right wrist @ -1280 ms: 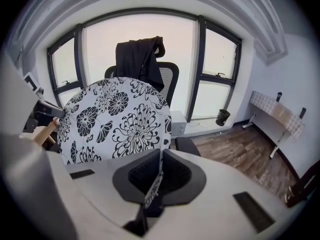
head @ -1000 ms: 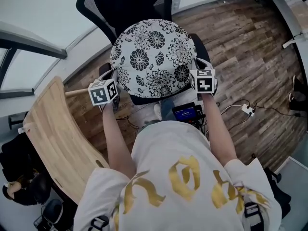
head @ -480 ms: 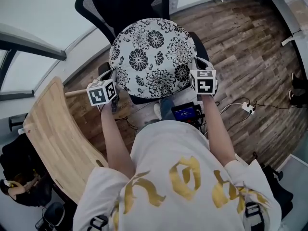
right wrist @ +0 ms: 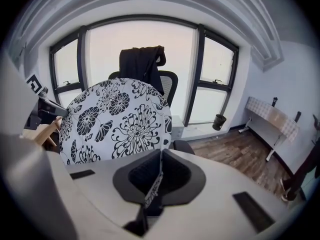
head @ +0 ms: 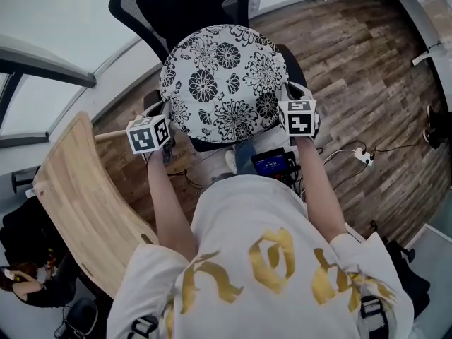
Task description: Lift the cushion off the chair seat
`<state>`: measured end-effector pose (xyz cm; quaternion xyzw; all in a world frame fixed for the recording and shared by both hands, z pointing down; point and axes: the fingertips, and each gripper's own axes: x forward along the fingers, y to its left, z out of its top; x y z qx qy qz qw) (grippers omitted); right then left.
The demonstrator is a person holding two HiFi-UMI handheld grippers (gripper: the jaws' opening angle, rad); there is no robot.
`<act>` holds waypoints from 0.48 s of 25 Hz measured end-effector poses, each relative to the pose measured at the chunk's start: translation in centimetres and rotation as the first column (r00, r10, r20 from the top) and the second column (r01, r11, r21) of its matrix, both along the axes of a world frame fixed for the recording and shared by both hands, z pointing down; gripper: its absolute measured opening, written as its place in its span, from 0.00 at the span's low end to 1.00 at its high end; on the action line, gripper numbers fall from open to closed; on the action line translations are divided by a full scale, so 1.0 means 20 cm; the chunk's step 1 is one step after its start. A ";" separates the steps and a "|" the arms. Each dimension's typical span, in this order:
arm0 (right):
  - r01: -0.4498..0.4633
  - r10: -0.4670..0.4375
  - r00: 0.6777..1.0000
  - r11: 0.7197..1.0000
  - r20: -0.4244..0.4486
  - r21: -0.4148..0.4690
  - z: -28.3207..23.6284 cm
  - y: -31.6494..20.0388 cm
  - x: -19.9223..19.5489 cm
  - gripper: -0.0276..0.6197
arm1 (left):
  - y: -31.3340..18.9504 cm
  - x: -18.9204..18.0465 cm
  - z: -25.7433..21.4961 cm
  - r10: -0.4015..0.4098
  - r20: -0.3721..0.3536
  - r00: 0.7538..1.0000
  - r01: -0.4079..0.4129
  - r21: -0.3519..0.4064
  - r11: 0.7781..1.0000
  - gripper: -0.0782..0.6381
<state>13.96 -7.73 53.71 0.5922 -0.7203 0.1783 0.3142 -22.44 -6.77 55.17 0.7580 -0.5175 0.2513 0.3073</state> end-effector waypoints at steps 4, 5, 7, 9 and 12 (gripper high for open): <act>-0.004 0.004 1.000 1.000 -0.004 -0.001 0.00 0.00 0.00 0.07 | -0.01 0.00 0.00 0.002 -0.003 1.000 -0.002 0.001 1.000 0.14; -0.005 0.005 1.000 1.000 -0.005 -0.002 0.00 0.00 0.00 0.07 | -0.01 0.01 0.01 0.003 -0.007 1.000 -0.003 0.001 1.000 0.14; -0.007 0.007 1.000 1.000 -0.009 -0.001 0.00 0.01 0.00 0.07 | -0.01 0.01 0.01 0.002 -0.023 1.000 -0.002 0.001 1.000 0.14; -0.011 0.011 1.000 1.000 -0.013 0.000 0.00 0.01 0.00 0.07 | -0.01 0.01 0.01 -0.001 -0.035 0.999 0.001 0.001 1.000 0.14; -0.016 0.016 1.000 1.000 -0.017 -0.003 0.00 0.00 0.01 0.07 | -0.02 0.01 0.01 0.003 -0.047 0.999 -0.003 -0.002 1.000 0.14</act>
